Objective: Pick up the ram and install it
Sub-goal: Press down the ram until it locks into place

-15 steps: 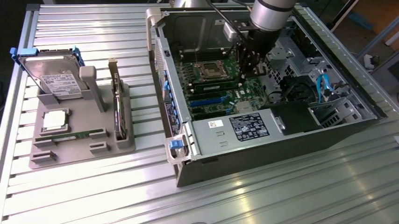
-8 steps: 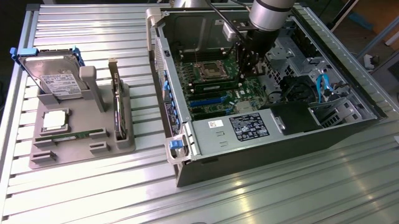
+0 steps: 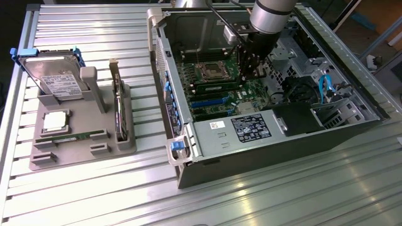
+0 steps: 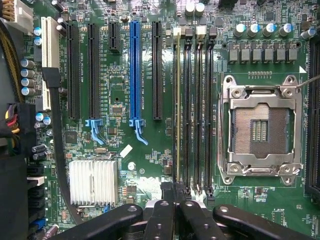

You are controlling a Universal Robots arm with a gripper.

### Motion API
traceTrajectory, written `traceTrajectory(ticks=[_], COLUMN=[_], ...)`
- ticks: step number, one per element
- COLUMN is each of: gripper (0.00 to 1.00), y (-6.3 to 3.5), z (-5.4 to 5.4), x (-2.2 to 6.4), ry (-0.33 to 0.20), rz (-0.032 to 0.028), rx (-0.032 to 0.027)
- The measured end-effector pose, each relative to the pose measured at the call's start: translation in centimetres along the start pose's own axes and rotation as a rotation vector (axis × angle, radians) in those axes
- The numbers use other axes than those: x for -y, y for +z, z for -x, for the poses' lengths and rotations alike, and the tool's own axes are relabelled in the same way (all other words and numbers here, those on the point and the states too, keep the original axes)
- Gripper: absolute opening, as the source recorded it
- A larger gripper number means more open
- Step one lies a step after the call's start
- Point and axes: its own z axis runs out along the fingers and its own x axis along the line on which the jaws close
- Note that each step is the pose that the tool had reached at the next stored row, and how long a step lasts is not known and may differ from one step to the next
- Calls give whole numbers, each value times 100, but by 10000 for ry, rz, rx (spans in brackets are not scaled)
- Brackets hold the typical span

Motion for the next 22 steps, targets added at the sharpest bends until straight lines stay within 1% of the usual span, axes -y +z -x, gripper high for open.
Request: traceTrajectory(ticks=[1, 3, 4, 5, 8, 9, 11, 13, 15, 18, 22], gripper=[11, 11, 11, 11, 11, 11, 11, 11, 11, 11, 11], y=[-13, -74, -79, -81, -79, -77, -73, -72, -70, -69, -63], z=[1, -4, -4, -5, -6, -6, -5, -6, -6, -6, -7], x=[1, 6, 7, -38, -260, -314, -401, -449, -521, -579, -581], ry=[0, 0, -1, -1, -1, 0, -1, 0, -1, 0, -1], rz=[-3, 3, 2, 5, 2, 3, 1, 1, 2, 3, 1], rx=[6, -12, -11, -15, -15, -16, -12, -13, -13, -14, -12])
